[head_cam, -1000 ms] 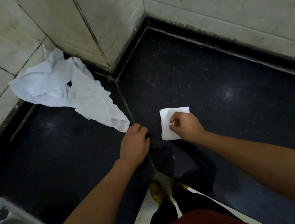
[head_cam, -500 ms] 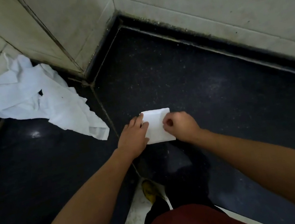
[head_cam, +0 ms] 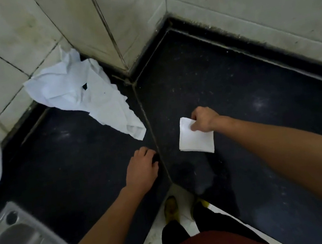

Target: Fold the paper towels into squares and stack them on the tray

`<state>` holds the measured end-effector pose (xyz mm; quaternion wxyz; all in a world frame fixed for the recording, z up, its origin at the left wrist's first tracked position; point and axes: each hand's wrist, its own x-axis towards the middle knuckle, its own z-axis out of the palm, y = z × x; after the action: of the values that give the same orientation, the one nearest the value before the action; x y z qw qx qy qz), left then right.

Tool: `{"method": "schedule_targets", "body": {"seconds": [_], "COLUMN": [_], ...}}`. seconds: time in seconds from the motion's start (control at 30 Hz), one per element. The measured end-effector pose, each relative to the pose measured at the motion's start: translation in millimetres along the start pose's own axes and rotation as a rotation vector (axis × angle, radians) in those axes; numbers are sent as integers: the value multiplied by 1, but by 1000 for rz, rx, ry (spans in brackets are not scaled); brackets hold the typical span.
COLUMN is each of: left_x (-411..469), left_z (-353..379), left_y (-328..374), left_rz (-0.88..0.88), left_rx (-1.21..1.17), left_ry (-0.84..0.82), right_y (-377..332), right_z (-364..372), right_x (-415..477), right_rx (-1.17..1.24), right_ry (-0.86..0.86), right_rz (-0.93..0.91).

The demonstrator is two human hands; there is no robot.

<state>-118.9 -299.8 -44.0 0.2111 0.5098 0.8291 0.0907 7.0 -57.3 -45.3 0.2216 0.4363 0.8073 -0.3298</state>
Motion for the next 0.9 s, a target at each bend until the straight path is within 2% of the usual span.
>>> {"method": "schedule_targets", "body": {"seconds": [0.23, 0.4, 0.67, 0.77, 0.9], "left_x": [13, 38, 23, 1, -47], "left_z": [-20, -34, -34, -25, 1], "left_y": [1, 40, 164, 217, 297], "left_rz": [148, 342, 708, 823, 1010], "left_rx": [-39, 33, 147, 204, 227], "left_ry": [-42, -84, -167, -181, -192], "right_y": [7, 33, 122, 157, 205], "right_z": [-2, 0, 18, 37, 70], "right_x": [-70, -152, -293, -347, -433], "right_rx": [213, 238, 23, 41, 68], "right_ry": [108, 396, 659, 711, 864], "right_rz": [3, 57, 327, 435, 578]}}
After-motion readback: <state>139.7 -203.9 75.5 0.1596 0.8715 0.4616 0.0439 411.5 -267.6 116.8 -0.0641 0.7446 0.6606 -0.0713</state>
